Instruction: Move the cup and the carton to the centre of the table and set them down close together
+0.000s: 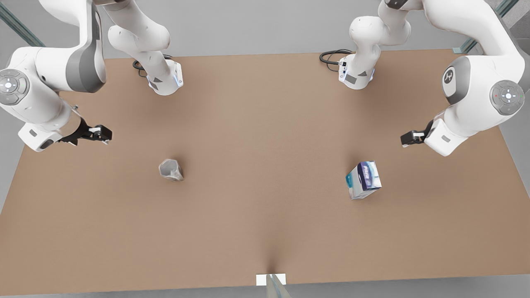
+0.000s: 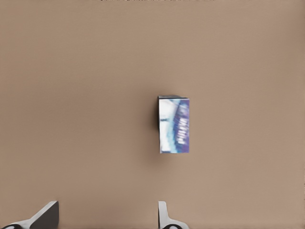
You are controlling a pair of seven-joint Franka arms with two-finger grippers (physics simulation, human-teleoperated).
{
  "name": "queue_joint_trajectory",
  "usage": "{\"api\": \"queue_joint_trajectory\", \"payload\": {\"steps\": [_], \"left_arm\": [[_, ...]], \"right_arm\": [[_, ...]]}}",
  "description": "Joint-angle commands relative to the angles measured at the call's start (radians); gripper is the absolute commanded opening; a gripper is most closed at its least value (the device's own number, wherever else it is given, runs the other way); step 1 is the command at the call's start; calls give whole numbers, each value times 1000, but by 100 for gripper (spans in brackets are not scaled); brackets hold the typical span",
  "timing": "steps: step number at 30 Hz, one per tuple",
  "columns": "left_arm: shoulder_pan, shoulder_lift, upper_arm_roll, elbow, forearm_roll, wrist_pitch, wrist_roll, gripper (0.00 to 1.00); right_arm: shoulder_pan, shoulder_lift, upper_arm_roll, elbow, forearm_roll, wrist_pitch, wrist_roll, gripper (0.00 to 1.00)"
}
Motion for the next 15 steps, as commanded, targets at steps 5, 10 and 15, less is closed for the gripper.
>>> {"api": "queue_joint_trajectory", "payload": {"steps": [5,10,15], "left_arm": [[3,3,0,2,1,6,2,100],[0,20,2,9,12,10,8,100],[1,31,2,9,30,10,5,100]], "right_arm": [[32,101,44,-89,64,31,385,100],[-10,27,55,-472,222,334,644,100],[-33,71,51,-546,304,451,727,100]]}}
